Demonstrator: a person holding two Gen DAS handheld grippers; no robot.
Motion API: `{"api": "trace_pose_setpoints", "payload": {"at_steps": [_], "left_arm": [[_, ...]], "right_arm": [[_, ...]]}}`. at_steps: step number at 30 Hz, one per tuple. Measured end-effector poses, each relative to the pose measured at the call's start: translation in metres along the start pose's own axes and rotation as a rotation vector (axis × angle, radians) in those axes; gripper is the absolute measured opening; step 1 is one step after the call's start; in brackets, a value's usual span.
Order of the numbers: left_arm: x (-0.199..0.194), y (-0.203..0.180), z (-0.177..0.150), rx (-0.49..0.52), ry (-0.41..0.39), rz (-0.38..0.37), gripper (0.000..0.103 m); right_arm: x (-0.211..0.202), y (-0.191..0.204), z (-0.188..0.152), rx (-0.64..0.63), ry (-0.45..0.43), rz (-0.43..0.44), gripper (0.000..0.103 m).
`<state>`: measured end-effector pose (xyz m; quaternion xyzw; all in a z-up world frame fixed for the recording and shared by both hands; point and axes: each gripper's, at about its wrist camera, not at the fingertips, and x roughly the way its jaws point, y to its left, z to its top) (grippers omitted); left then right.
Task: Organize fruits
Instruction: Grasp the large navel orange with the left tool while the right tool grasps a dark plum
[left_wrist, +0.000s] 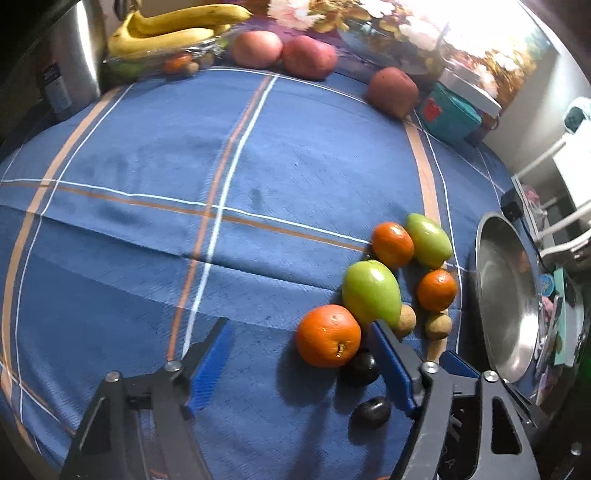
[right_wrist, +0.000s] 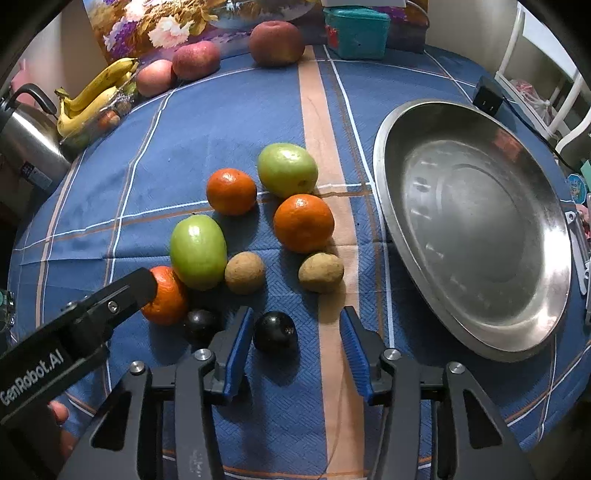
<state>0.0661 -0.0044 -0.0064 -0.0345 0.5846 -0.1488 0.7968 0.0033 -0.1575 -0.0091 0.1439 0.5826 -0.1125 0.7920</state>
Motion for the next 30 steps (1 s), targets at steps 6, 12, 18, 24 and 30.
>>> {"api": "trace_pose_setpoints", "payload": {"at_steps": [6,12,18,24,30], "left_arm": [[0.009,-0.010,-0.001,0.009,0.025,-0.031,0.060],[0.015,-0.021,0.002,0.013,0.033,-0.079,0.040],[0.012,-0.019,0.001,0.006,0.040,-0.087,0.039],[0.006,-0.009,-0.002,-0.023,0.046,-0.092,0.038],[0.002,0.001,0.000,-0.057,0.037,-0.072,0.038]], "right_arm": [[0.004,0.003,0.002,-0.001,0.005,0.027,0.042],[0.008,0.008,0.003,-0.009,0.016,0.046,0.036],[0.010,0.012,0.006,-0.016,0.021,0.062,0.030],[0.011,0.013,0.005,-0.017,0.026,0.073,0.027],[0.008,0.013,0.004,-0.024,0.019,0.079,0.024]]}}
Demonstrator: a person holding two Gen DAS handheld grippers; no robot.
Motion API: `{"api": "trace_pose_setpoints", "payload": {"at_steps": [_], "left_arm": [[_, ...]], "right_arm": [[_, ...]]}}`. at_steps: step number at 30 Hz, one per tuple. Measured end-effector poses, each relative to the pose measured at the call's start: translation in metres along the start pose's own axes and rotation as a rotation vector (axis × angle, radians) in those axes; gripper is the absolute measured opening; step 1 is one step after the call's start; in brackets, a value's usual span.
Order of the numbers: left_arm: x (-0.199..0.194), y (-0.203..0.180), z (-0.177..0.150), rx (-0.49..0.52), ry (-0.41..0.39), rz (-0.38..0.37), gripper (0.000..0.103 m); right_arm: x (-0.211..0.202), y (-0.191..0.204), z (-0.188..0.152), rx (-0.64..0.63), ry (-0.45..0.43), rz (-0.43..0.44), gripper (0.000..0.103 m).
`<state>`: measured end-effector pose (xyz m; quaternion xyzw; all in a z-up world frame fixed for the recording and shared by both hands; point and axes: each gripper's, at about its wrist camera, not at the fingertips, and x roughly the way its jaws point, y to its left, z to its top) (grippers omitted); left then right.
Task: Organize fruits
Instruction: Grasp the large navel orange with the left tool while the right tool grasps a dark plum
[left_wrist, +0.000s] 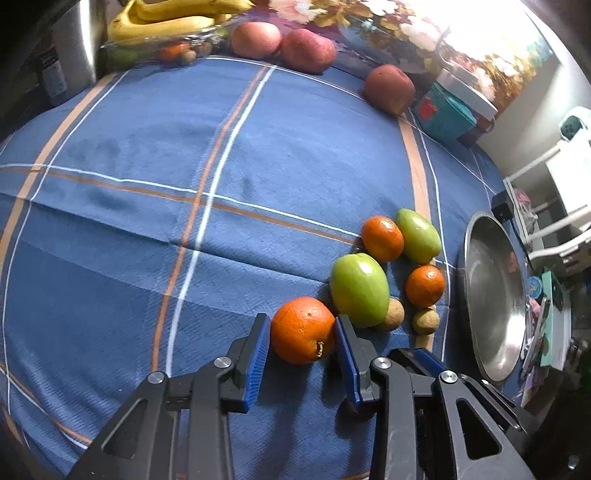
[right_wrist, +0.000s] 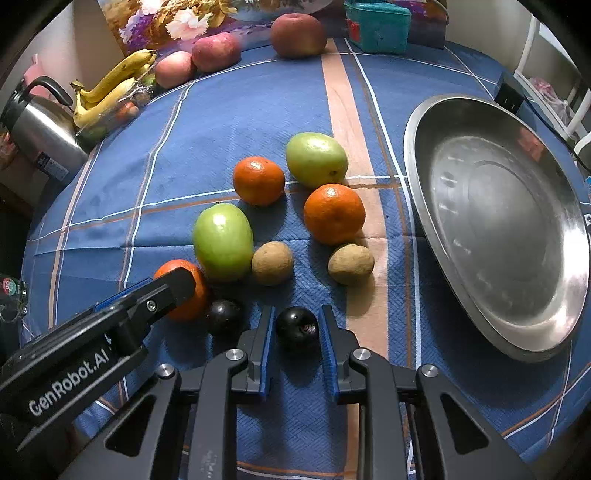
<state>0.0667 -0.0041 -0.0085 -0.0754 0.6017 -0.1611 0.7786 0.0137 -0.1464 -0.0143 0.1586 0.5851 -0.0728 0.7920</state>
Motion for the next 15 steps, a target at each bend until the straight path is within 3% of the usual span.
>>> {"api": "trace_pose_setpoints", "payload": {"at_steps": [9,15], "left_arm": [[-0.022,0.016,0.002,-0.050,-0.068,0.031,0.038],[-0.029,0.021,0.006,-0.081,-0.095,0.046,0.038]], "right_arm": [[-0.026,-0.001,-0.001,0.009,-0.079,0.035,0.024],[-0.032,-0.002,0.009,0.013,-0.105,-0.012,0.024]]}}
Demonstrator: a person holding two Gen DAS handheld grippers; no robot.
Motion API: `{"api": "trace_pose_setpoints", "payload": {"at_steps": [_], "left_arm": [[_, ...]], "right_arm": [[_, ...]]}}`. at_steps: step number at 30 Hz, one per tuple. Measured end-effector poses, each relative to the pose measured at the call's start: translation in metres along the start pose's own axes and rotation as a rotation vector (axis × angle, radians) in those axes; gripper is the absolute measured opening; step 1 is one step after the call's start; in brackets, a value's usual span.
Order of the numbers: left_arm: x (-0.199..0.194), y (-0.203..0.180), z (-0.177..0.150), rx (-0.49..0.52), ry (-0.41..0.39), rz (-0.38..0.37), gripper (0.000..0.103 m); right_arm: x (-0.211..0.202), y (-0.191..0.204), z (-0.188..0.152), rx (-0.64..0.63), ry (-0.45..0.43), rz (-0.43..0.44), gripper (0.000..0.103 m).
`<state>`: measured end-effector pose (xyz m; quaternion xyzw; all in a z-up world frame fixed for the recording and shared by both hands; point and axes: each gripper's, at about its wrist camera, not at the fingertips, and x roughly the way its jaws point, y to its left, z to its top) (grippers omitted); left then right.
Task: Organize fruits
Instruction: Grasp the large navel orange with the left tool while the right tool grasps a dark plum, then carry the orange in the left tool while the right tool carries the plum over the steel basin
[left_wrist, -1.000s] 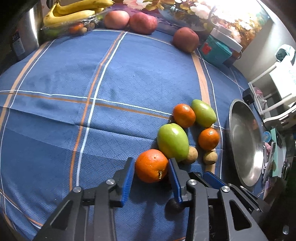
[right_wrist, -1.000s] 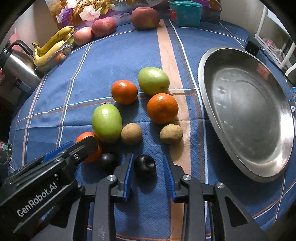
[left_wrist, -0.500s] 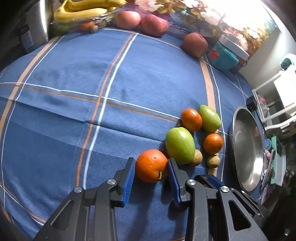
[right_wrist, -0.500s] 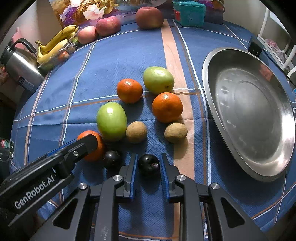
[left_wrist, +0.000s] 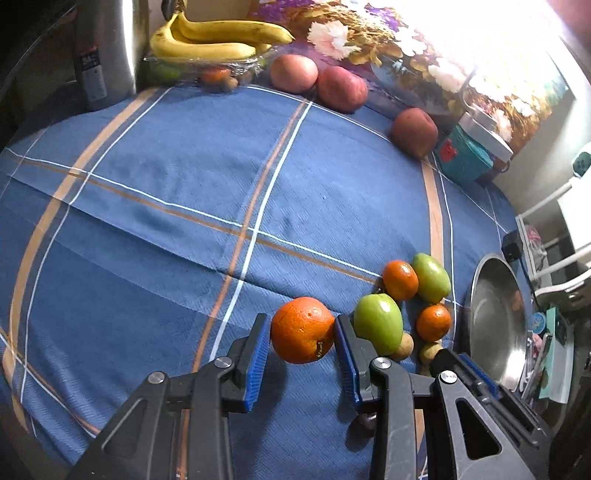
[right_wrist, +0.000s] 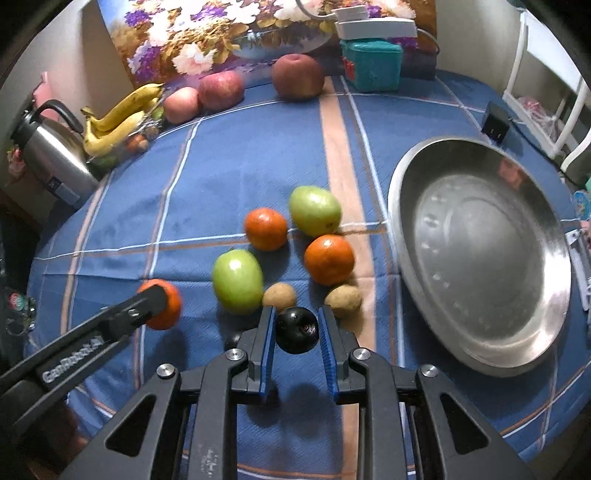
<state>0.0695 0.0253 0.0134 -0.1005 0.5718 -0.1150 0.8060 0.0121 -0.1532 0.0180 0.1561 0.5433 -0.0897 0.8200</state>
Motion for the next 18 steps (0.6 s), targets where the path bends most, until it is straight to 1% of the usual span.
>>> {"api": "trace_pose_setpoints", "payload": {"at_steps": [4,9,12,14,16,18], "left_arm": [[-0.001,-0.003,0.004,-0.002,-0.006,0.016,0.038],[0.001,-0.018,0.012,0.014,-0.018,0.032,0.038],[0.001,-0.022,0.015,0.013,-0.014,-0.003,0.038],[0.001,-0.027,0.018,0.027,-0.021,0.016,0.038],[0.003,-0.034,0.020,0.041,-0.022,0.029,0.038],[0.004,-0.042,0.020,0.057,-0.021,0.026,0.038]], "right_arm": [[-0.003,-0.004,0.009,0.023,-0.013,-0.015,0.024],[-0.009,-0.012,0.023,0.057,-0.033,-0.041,0.024],[-0.014,-0.019,0.030,0.067,-0.050,-0.061,0.024],[-0.017,-0.024,0.035,0.065,-0.066,-0.074,0.024],[-0.020,-0.034,0.038,0.074,-0.078,-0.110,0.024],[-0.021,-0.046,0.039,0.089,-0.084,-0.132,0.024]]}}
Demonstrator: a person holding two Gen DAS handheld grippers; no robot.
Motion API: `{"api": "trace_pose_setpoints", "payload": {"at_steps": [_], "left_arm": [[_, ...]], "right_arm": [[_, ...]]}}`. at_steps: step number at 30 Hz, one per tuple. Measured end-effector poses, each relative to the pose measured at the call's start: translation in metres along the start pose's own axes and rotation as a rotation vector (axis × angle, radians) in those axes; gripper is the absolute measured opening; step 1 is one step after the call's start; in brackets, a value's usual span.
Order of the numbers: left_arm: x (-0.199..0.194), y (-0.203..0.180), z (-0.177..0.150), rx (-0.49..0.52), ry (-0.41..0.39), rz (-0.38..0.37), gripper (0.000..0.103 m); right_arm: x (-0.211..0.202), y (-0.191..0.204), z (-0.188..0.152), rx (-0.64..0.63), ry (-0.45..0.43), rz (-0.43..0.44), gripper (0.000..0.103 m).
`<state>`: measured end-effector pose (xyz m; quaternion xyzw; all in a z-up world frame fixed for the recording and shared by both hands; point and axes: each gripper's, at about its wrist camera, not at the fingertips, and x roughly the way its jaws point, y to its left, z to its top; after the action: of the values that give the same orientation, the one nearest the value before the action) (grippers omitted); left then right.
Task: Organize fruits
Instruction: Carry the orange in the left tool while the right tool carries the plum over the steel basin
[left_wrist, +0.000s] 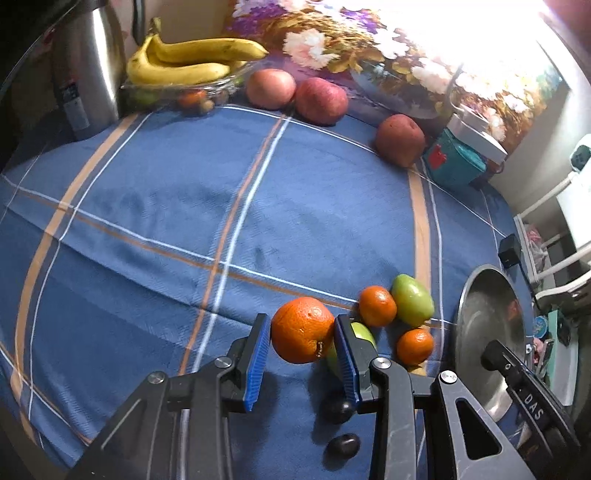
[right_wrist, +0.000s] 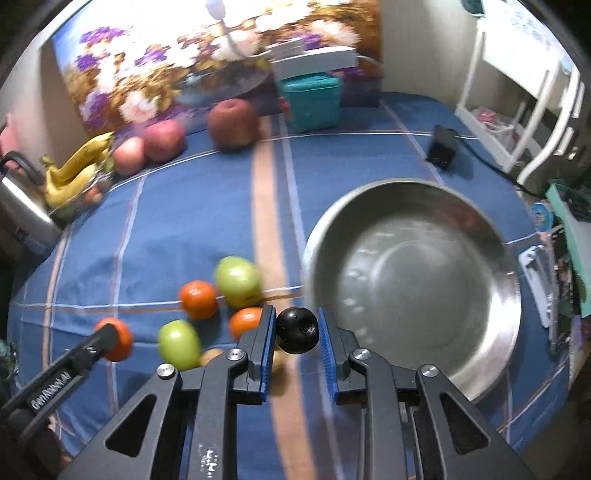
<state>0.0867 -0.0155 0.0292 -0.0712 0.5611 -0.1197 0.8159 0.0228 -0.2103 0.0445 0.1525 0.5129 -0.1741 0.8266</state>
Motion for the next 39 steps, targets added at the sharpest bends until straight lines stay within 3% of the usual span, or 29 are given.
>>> {"api": "trace_pose_setpoints", "payload": {"at_steps": [10,20,29,39], "left_arm": [[0.000,-0.054,-0.003,0.148,-0.005,0.014,0.038],[0.005,-0.117,-0.004,0.297,-0.015,-0.007,0.038],[0.010,-0.174,-0.011,0.398,-0.020,-0.064,0.038],[0.026,-0.201,-0.022,0.418,0.006,-0.101,0.038]], "right_arm": [[0.000,-0.064,0.009,0.126,-0.010,-0.093,0.024],[-0.003,-0.099,0.018,0.186,-0.026,-0.169,0.024],[-0.005,-0.123,0.019,0.243,-0.034,-0.178,0.024],[-0.008,-0.138,0.016,0.284,-0.046,-0.170,0.024]]}}
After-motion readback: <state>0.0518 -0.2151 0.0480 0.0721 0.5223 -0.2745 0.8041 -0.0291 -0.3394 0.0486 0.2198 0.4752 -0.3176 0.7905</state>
